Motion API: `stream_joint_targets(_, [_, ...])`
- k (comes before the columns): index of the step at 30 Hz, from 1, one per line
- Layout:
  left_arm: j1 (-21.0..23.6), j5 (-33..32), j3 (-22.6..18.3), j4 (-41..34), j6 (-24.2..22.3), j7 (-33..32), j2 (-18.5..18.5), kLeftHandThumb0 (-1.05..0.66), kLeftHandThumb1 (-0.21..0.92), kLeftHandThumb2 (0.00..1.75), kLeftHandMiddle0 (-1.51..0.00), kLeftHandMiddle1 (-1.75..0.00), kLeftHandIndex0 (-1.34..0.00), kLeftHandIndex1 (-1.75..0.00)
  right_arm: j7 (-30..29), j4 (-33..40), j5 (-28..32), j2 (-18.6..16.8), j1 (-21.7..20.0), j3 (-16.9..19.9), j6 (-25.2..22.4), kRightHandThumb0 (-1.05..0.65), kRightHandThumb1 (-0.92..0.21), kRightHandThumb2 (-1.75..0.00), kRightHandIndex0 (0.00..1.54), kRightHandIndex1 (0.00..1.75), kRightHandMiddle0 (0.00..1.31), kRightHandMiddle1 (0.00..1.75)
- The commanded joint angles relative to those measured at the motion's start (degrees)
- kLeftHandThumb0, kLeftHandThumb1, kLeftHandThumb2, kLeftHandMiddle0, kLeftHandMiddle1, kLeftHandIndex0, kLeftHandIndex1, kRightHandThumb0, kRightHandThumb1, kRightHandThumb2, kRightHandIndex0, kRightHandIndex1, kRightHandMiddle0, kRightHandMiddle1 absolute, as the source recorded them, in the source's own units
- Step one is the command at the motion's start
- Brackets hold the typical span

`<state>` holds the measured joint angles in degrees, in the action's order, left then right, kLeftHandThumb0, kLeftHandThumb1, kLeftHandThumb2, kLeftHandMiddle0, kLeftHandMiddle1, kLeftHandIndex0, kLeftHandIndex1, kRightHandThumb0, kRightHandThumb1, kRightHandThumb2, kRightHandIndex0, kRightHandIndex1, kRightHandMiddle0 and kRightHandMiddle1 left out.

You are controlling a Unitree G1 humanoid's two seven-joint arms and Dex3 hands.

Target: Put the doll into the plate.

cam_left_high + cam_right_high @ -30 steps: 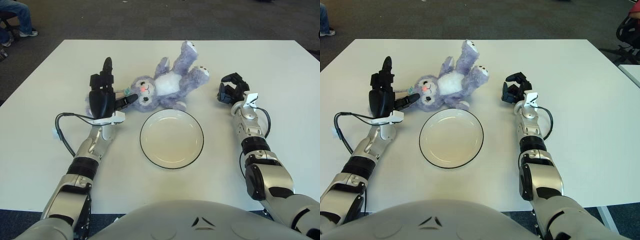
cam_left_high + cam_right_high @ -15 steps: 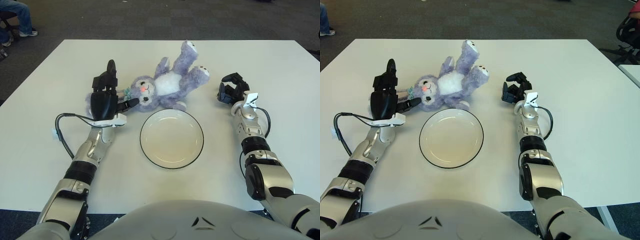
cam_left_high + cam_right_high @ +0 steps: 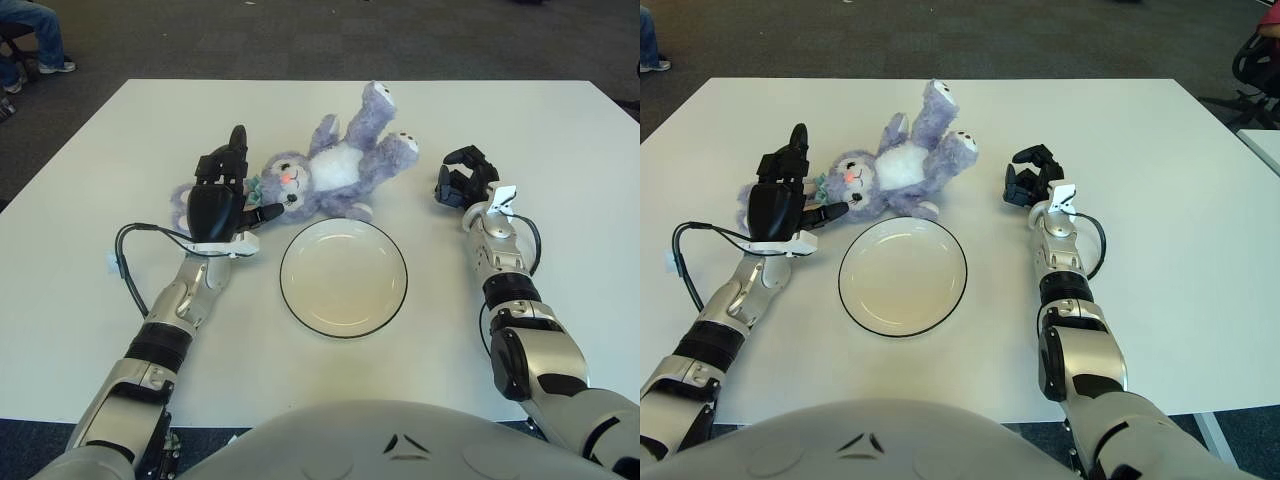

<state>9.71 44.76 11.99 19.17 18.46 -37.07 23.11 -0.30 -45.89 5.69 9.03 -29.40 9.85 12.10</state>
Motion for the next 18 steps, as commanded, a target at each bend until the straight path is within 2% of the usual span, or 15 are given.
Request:
stream_joint_targets(1, [-2.18,-1.72,1.10,0.40,1.05,3.63,0.60,-1.05,0.92,0.46,-0.20,-0.52,0.00,-0.09,0.06,-2.32,0.09,-0.84,3.13,0.14,-3.36,-0.01,-0.32,-1.31,0.62,1.75,0.40,1.68])
stream_joint_targets(6, [-2.71,-3.67,1.10,-1.43,2.12,8.38,1.32,-1.03,0.92,0.36,-0.20,-0.43,0.00,-0.06,-0.01,-2.22,0.04,-0.79,3.20,0.12,-3.36,-0.01,-0.32,-1.30,0.62,1.75,0.40,1.68])
stream_joint_targets(10, [-2.96,-6.36,1.17,-2.99,4.06,13.90,2.50,-1.03,0.92,0.32,-0.23,-0.35,0.00,-0.10,-0.17,-2.25,-0.04,-0.80,3.24,0.12,-3.17,-0.01,-0.32,-1.30,0.62,1.75,0.39,1.68])
stream_joint_targets(13, [-2.74,-8.09,0.94,-3.89,5.30,16.85,2.94,-1.04,0.92,0.31,-0.18,-0.77,0.00,-0.19,-0.19,-2.32,0.05,-0.79,3.23,0.22,-3.07,-0.01,-0.32,-1.30,0.62,1.75,0.40,1.68])
stream_joint_targets(14, [-2.42,-8.91,0.87,-4.01,5.90,18.09,3.11,-1.04,0.92,0.31,-0.14,-0.99,0.00,-0.22,-0.15,-2.35,0.10,-0.76,3.23,0.26,-3.06,-0.01,-0.32,-1.30,0.62,1.75,0.40,1.68])
stream_joint_targets(16, [-2.11,-10.21,0.62,-4.11,6.78,19.94,3.24,-1.05,0.92,0.33,-0.17,-1.36,0.00,-0.25,-0.10,-2.39,0.15,-0.74,3.22,0.32,-3.05,-0.01,-0.32,-1.30,0.62,1.75,0.41,1.67])
stream_joint_targets(18, [-2.05,-11.57,0.26,-4.15,7.42,21.47,3.18,-1.05,0.92,0.35,-0.19,-1.59,0.00,-0.27,-0.08,-2.42,0.16,-0.74,3.21,0.35,-3.05,-0.01,-0.32,-1.30,0.62,1.75,0.41,1.66])
